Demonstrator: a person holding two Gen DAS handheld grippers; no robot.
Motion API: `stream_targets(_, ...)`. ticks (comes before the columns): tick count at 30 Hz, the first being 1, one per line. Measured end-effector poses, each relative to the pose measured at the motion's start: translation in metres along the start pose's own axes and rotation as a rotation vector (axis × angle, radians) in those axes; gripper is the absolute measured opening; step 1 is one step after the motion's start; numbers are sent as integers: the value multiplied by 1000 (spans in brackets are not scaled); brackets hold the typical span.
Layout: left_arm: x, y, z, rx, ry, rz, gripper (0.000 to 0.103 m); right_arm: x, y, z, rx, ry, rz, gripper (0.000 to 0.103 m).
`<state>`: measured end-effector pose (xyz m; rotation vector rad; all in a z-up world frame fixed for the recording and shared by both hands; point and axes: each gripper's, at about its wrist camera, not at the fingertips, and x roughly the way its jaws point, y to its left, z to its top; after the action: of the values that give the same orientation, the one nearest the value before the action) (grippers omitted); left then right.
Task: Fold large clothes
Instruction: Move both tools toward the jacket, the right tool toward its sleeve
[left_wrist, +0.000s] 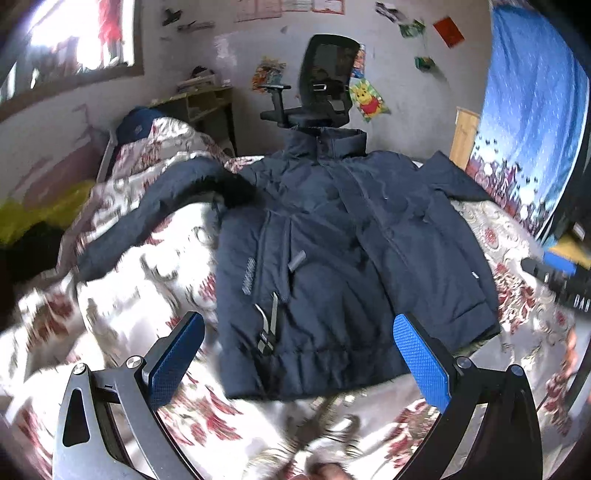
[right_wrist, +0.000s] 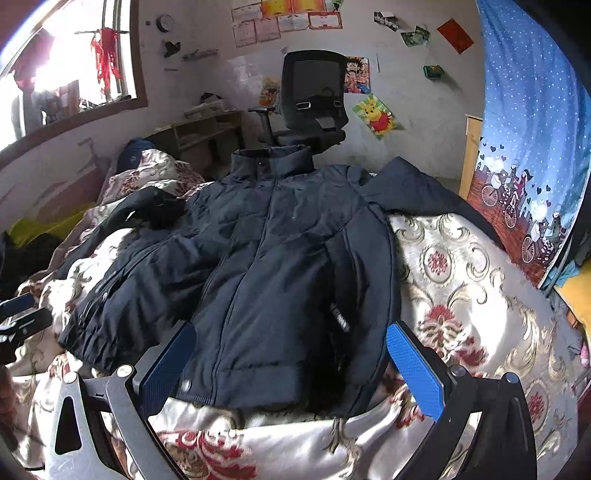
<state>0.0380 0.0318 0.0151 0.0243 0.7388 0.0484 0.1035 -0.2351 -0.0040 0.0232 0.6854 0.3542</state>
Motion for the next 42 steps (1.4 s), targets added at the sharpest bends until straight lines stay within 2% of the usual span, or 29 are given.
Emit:
stream_targets(4, 0, 4, 25, 85, 0, 27, 100, 8, -4, 29, 1, -5, -20, 103)
stream_targets(8, 3, 15, 49, 121, -5, 59, 100, 18, -2, 56, 5, -16, -26, 103)
stream_targets(11, 18, 17, 71, 141, 21, 87, 100, 32, -4, 76, 19, -18, -28, 103)
stream_targets(16, 55, 19, 112, 87, 13, 103, 100, 71, -11, 108, -4, -9, -76, 103)
stream_targets(22, 116, 20, 167, 72, 67, 94, 100, 115, -23, 151, -125, -18, -159, 103)
stream_targets(28, 140, 27, 202, 0, 56, 87, 100, 135, -28, 191, -221, -51, -198, 103)
stream_targets(36, 177, -10, 236, 27, 43, 67, 100, 151, -45, 222, -250, -35, -216, 103)
stream_targets(42, 216, -42, 248, 34, 41, 54, 100, 173, -79, 228, -208, -28, -251, 103)
